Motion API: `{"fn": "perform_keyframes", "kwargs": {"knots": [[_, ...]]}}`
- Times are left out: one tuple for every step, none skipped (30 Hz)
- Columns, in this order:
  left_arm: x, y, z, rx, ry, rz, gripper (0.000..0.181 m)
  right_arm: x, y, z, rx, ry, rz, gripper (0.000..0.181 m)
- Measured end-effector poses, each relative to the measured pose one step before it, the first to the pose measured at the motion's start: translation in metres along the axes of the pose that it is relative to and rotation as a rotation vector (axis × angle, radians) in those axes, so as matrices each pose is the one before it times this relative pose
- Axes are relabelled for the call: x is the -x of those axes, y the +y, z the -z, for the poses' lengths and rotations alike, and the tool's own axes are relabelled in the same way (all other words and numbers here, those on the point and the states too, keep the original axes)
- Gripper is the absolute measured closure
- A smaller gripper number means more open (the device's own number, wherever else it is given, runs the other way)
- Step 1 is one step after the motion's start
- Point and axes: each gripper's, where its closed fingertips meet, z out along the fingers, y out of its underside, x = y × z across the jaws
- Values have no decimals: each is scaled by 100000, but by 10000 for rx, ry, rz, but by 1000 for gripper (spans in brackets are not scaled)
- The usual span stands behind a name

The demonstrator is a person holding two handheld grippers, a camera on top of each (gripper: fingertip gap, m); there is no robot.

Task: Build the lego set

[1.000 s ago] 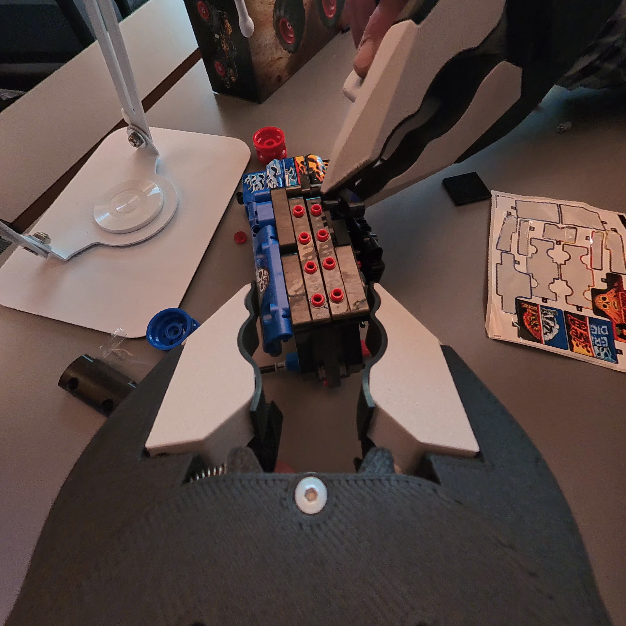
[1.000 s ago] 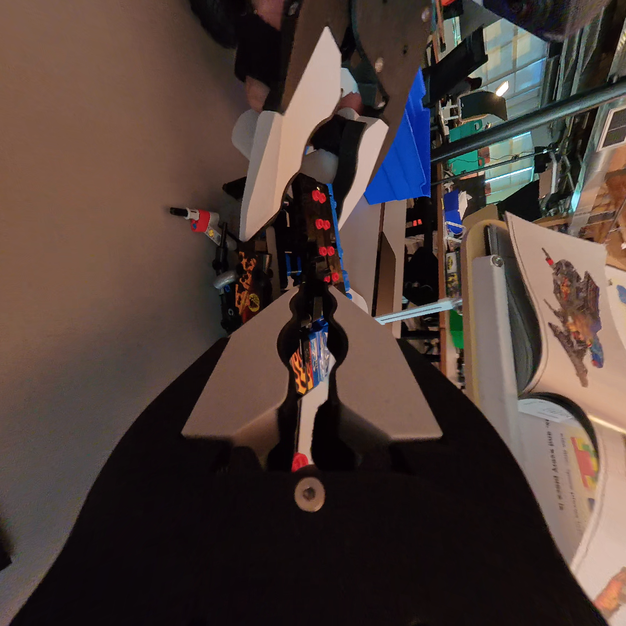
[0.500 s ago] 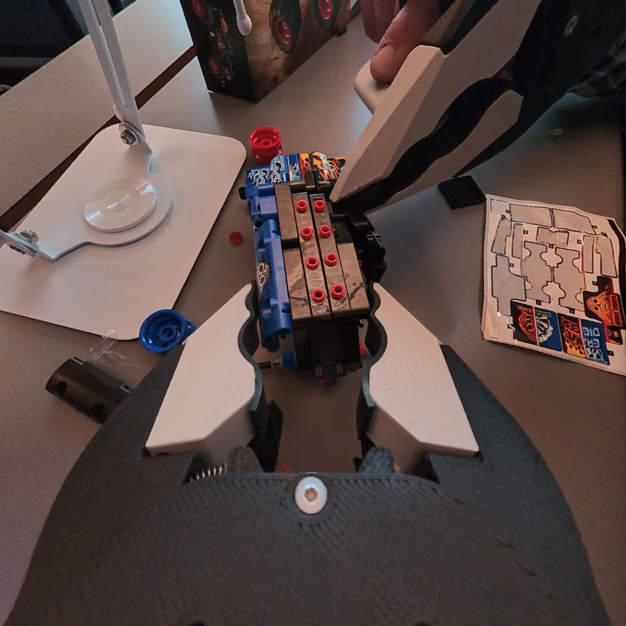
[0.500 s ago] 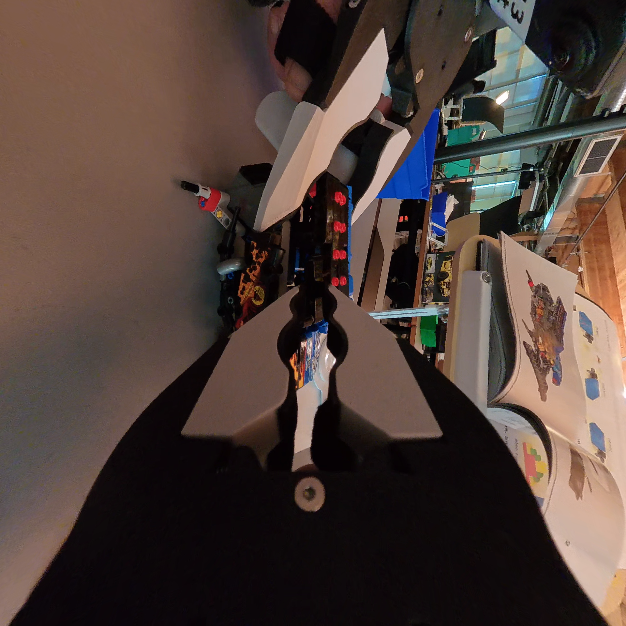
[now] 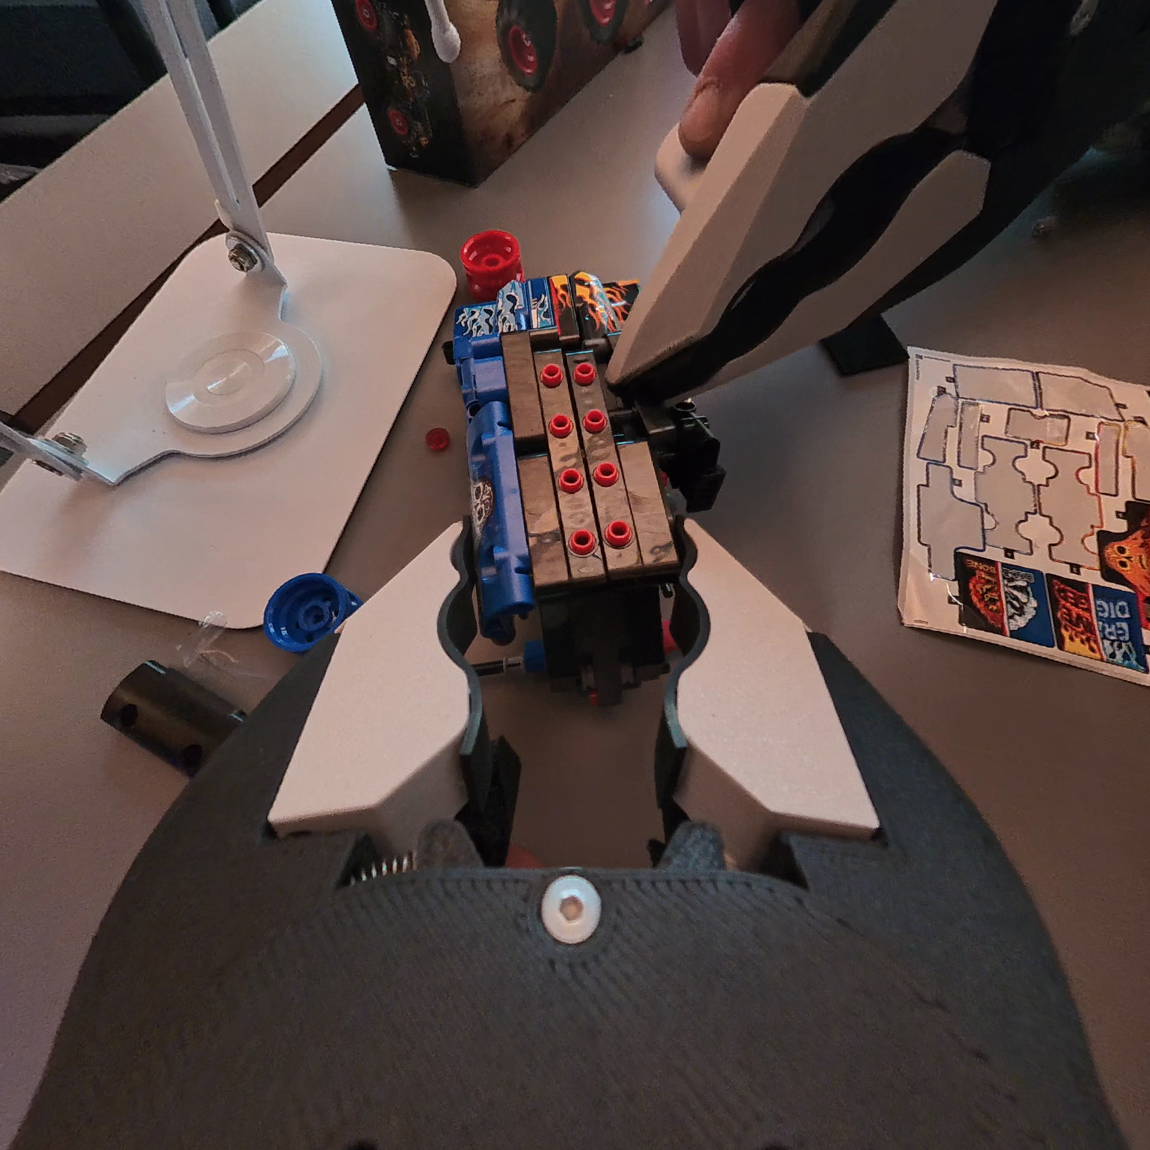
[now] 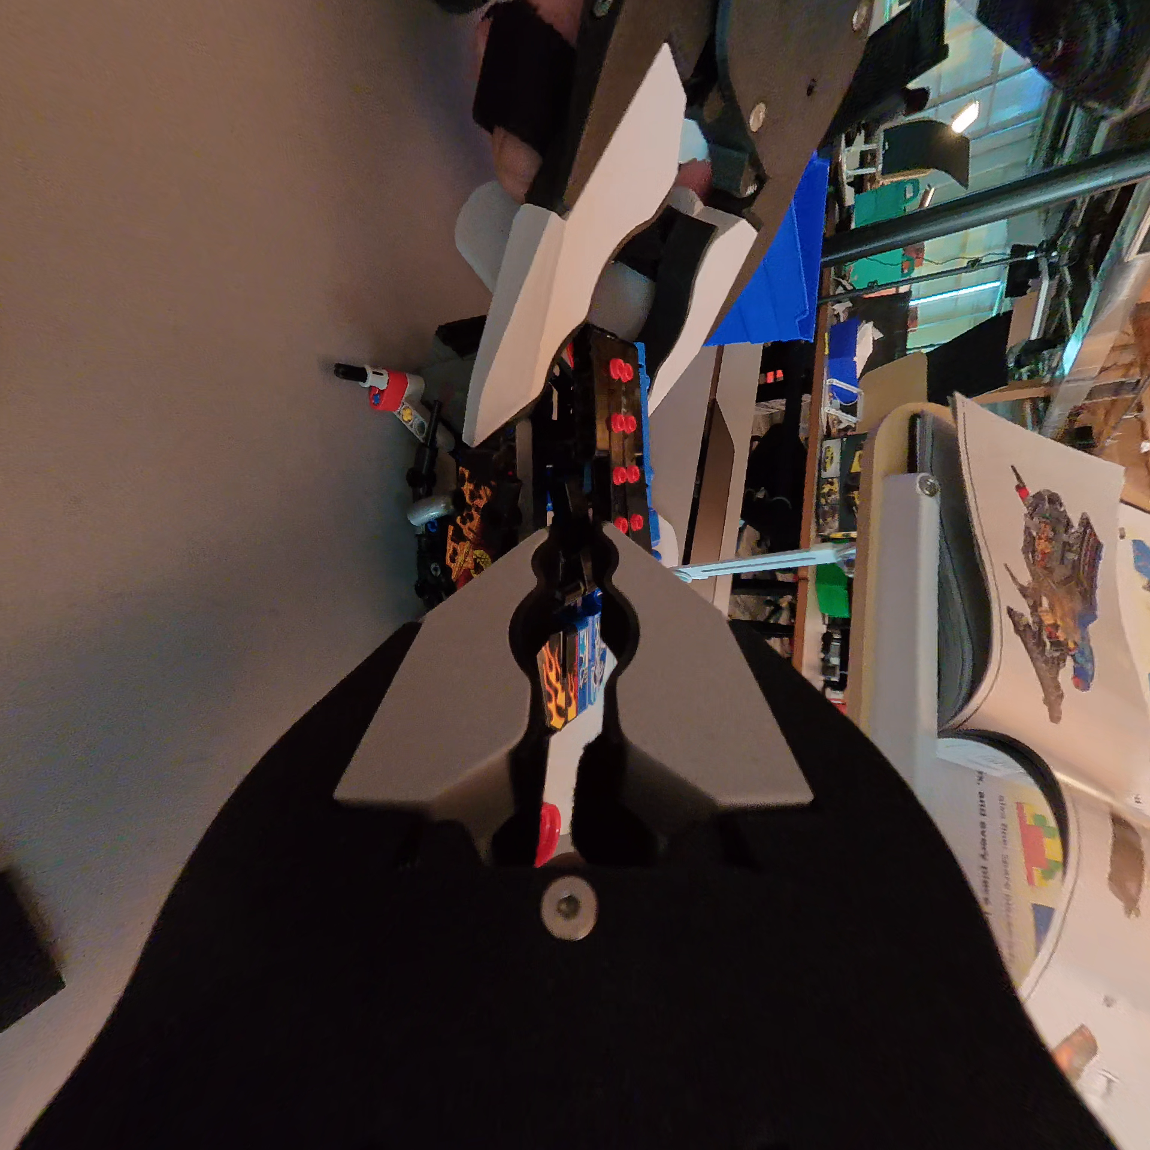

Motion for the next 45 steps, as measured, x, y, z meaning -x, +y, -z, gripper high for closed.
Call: {"fn": "perform_keyframes", "kwargs": {"knots": [[-11, -7, -6, 12, -4, -21, 120, -72, 30, 80, -74, -59, -175, 174], [-11, -13, -19, 8, -27, -58, 120, -73, 47, 46, -86, -48, -207, 174], [46, 31, -40, 48, -72, -68, 120, -43, 38, -9, -44, -57, -238, 174], [54, 63, -27, 76, -113, -151, 119, -6, -1, -22, -6, -48, -157, 174], [59, 89, 5, 93, -129, -184, 119, -3, -27, -28, 3, -12, -32, 174], [43, 23, 44, 63, -98, -107, 119, 0, -21, -39, -17, 2, -28, 173], [1, -73, 73, -1, -35, -42, 117, -24, -26, -25, -42, -18, -104, 173], [-128, -209, 119, -86, 62, 7, 115, -6, -25, 31, -51, -47, -101, 172], [-96, -262, 153, -122, 52, 23, 114, -50, -66, 87, -68, -17, -50, 169], [-24, -191, 151, -84, 17, 12, 113, -108, -140, 162, -117, 7, -65, 162], [57, -136, 159, -56, -30, -13, 113, -110, -162, 217, -149, -36, -131, 157], [68, -160, 160, -84, -33, 1, 112, -82, -142, 281, -172, -95, -159, 156], [13, -195, 175, -111, 19, 36, 112, -152, -45, 311, -158, -65, -152, 156], [29, -248, 172, -131, -9, 20, 112, -231, 102, 301, -93, -28, -181, 156], [33, -297, 153, -144, -29, -28, 112, -230, 205, 252, -53, -51, -240, 158], [14, -283, 106, -116, -35, -42, 113, -177, 193, 205, -56, -79, -259, 161], [26, -214, 28, -75, -51, -72, 115, -111, 99, 137, -87, -71, -229, 163], [40, -121, -65, -32, -81, -115, 118, -17, -24, 68, -94, -73, -162, 165], [-64, -65, -137, -10, -25, -113, 120, 55, -28, -30, -41, -54, -87, 168], [-45, -12, -178, 15, -31, -71, 123, 48, 22, -141, 20, -3, -39, 169], [89, 19, -155, 32, -110, -85, 124, 25, 104, -206, 64, 44, -30, 171], [135, 6, -77, 30, -121, -97, 127, 11, 102, -227, 44, 70, -57, 173], [84, -4, -22, 15, -82, -57, 129, 66, -61, -162, -70, 29, -76, 176], [32, -7, 0, 4, -36, -35, 130, 87, -128, -106, -70, 14, -28, 177], [46, 10, -16, 13, -44, -5, 130, 30, -56, -55, 17, 40, 70, 177], [19, -10, -4, 12, -35, 1, 131, 38, -65, -11, 32, 22, 117, 177], [11, -4, -8, 7, -27, 4, 131, 129, -151, 28, -30, -46, 72, 173], [11, -9, -18, -6, -19, -3, 132, 196, -113, -24, -20, -83, 10, 172], [2, -15, -25, -11, -9, 10, 132, 226, -27, -70, 29, -80, 52, 171], [4, -24, -32, -8, -7, 22, 132, 136, 68, -105, 72, -15, 108, 171], [-19, -26, -34, -13, -3, 5, 132, 64, 57, -131, 63, 31, 75, 170], [-25, -26, -36, -9, 0, -3, 132, 38, 8, -131, 21, 32, -12, 170], [-19, -19, -24, 1, -8, 8, 132, -29, 16, -100, 27, 58, -43, 170], [43, 21, -9, 18, -41, 2, 132, -117, 19, -7, 27, 85, -48, 169], [8, 0, -1, -4, -21, -12, 132, -57, 0, 36, -3, -2, -104, 169], [-25, -16, 12, -24, -2, -16, 132, -36, -57, 96, -82, -88, -178, 169], [-8, -4, -10, -16, -10, -2, 132, -212, -144, 226, -196, -52, -265, 169], [-2, -4, 0, -6, -2, 18, 132, -414, -51, 313, -171, 4, -312, 168], [1, 3, 12, -6, 3, 6, 132, -385, 130, 308, -43, -21, -238, 167], [6, -8, 0, -12, 4, 5, 132, -207, 238, 250, 40, -85, -142, 167], [-11, 0, -1, -11, 7, 1, 132, 37, 286, 161, 82, -184, -121, 166], [5, -7, -4, -13, 12, 11, 132, 196, 285, 77, 83, -234, -118, 166], [5, -9, -2, -17, 13, 21, 132, 159, 243, -14, 69, -143, -71, 164], [-11, -3, -4, -18, 12, 22, 132, 76, 113, -53, 8, -35, -24, 165], [-21, -17, 2, -13, 2, -1, 132, 58, 18, -78, 6, -6, -16, 164]]}}
